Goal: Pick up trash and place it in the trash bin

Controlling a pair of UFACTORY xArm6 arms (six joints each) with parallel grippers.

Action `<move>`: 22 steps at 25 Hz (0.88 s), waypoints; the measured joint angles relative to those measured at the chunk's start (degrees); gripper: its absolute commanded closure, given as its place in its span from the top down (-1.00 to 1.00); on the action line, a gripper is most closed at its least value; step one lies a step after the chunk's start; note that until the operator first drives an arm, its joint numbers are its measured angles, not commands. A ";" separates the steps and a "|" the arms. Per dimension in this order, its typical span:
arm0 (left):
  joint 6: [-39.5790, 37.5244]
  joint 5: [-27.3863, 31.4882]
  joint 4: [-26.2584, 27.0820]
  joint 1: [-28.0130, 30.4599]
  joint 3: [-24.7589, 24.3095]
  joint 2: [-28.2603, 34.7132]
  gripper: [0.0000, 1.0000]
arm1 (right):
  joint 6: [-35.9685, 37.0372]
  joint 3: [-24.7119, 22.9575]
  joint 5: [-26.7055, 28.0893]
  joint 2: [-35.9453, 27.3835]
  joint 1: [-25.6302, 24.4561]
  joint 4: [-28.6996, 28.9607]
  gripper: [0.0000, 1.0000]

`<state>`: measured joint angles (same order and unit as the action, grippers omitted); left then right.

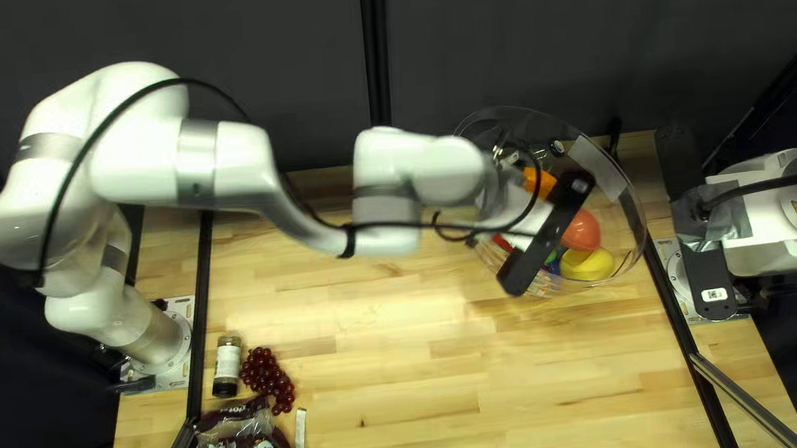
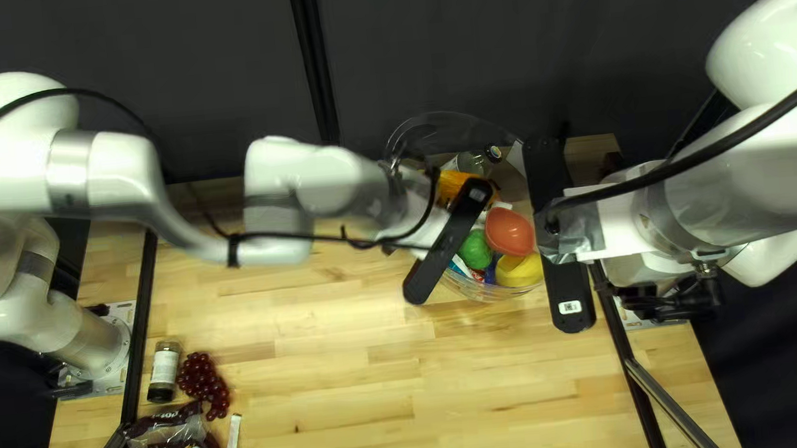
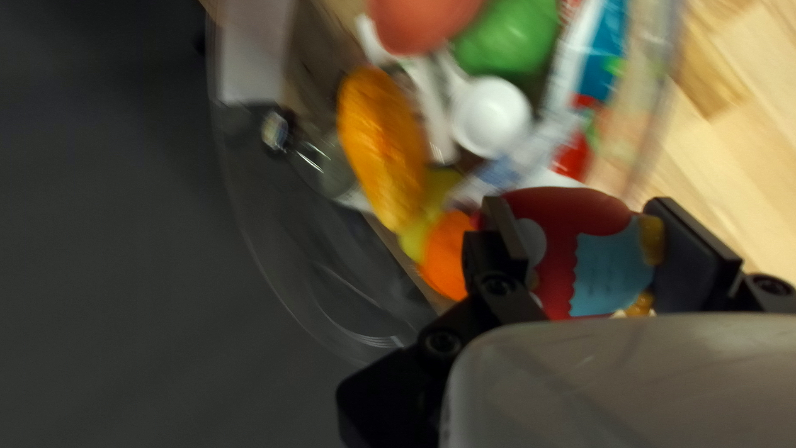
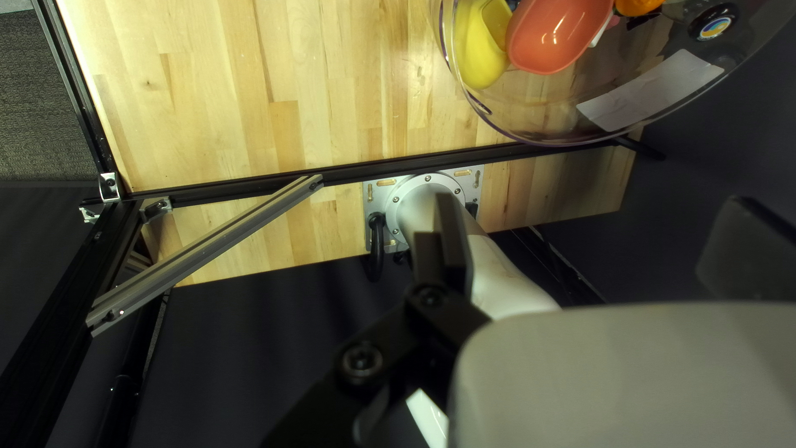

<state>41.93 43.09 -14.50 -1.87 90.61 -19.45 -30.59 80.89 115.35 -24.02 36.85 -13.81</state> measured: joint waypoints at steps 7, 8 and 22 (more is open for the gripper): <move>7.33 -2.24 8.78 -1.55 -0.34 -0.90 1.00 | 0.00 0.00 0.00 0.00 0.00 0.00 1.00; 7.83 -2.29 9.44 -1.53 -2.20 0.51 1.00 | 0.00 0.00 0.00 0.00 0.00 0.00 1.00; -12.13 15.98 4.52 14.47 -21.12 20.48 1.00 | 0.00 0.00 0.00 0.00 0.00 0.00 1.00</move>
<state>29.80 59.07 -9.98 12.60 69.48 1.03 -30.59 80.89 115.35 -24.02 36.85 -13.81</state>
